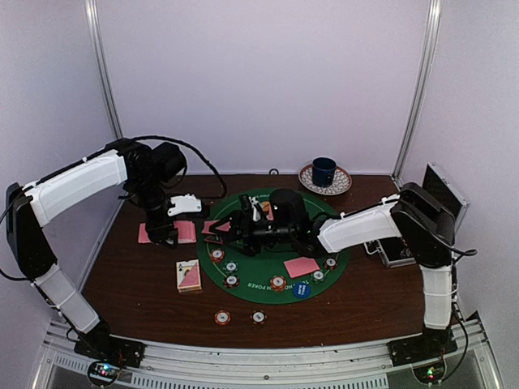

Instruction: Distribute texas hold em gaming equipment

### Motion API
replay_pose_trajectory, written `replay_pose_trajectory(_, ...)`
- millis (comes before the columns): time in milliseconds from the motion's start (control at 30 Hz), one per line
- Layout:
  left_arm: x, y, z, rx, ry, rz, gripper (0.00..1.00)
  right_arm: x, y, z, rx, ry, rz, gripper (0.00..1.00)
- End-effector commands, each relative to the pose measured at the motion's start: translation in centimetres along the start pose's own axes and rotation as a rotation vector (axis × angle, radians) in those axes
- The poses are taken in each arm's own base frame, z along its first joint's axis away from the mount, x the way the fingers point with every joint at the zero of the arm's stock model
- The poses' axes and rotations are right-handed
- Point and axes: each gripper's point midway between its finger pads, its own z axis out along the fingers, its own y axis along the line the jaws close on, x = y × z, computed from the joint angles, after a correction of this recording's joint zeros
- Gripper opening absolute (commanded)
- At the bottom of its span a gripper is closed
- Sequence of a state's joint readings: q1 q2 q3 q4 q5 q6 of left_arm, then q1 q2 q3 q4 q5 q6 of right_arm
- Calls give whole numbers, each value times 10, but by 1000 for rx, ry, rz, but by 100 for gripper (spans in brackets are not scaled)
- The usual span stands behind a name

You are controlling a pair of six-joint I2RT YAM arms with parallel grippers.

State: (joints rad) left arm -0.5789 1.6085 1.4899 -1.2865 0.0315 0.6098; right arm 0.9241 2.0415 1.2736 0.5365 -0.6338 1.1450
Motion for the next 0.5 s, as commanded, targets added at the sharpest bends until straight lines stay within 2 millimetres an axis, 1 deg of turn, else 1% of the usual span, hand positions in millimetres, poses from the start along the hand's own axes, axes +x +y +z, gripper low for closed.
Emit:
replay_pose_trajectory(0, -9, 0, -16, -2, -54, -21, 0, -9, 29, 7, -166, -13, 24, 86)
replay_pose_trajectory(133, -11, 1, -17, -1, -60, -23, 0, -10, 33, 14, -198, -1, 28, 86)
replay_pose_trajectory(467, -14, 2, -17, 1, -65, -28, 0, -4, 40, 40, -250, 61, 52, 87)
